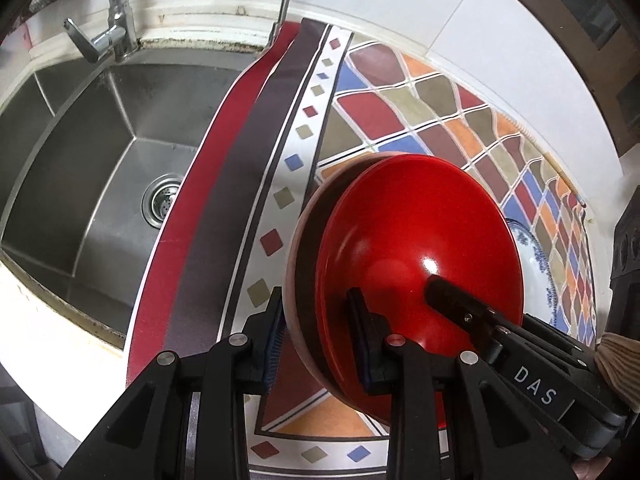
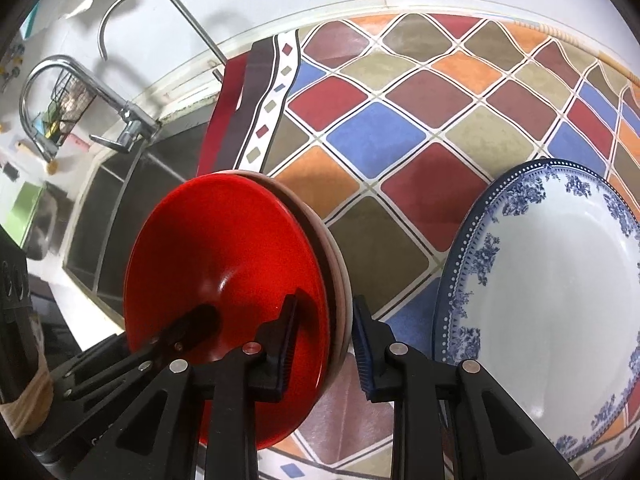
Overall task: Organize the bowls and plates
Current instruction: 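Carry the nested bowls with both grippers over the blue-floral plate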
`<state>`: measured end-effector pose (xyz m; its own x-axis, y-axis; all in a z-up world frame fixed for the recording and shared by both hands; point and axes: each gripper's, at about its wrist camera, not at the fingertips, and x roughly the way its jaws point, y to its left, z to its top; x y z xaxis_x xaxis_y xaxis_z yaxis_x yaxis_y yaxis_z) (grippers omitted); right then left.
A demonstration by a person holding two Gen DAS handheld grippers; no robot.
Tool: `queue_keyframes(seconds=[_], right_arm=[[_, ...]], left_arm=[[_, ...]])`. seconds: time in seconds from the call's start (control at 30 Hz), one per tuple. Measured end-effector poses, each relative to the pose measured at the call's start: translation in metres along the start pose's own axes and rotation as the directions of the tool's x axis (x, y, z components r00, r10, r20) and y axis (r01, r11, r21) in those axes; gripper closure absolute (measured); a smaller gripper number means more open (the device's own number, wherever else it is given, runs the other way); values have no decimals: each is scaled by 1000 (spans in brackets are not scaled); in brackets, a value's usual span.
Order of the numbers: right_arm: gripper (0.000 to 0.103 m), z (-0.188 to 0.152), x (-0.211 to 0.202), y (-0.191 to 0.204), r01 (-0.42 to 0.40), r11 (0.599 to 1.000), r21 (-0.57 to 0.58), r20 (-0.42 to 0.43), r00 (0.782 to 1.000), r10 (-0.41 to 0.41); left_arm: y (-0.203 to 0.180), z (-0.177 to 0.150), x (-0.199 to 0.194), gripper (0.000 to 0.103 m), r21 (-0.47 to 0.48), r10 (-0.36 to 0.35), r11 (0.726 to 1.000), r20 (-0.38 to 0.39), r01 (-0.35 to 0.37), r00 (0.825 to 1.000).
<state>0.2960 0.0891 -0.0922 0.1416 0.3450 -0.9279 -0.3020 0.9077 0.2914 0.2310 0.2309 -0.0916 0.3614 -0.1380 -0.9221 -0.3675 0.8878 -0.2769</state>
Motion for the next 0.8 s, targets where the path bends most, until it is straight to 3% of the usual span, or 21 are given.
queue_keyframes(seconds=[0.43,0.8], right_arm=[[76,-3,-53,-17,-5,998,57,85,996,1],[76,-17,-104,-54,37,989,142,196,978,-65]], left_arm=[[-47,6,-39,73,136,-95,987,66,86,993],[-103,3,-47,74,251,-174,955,56,154,983]])
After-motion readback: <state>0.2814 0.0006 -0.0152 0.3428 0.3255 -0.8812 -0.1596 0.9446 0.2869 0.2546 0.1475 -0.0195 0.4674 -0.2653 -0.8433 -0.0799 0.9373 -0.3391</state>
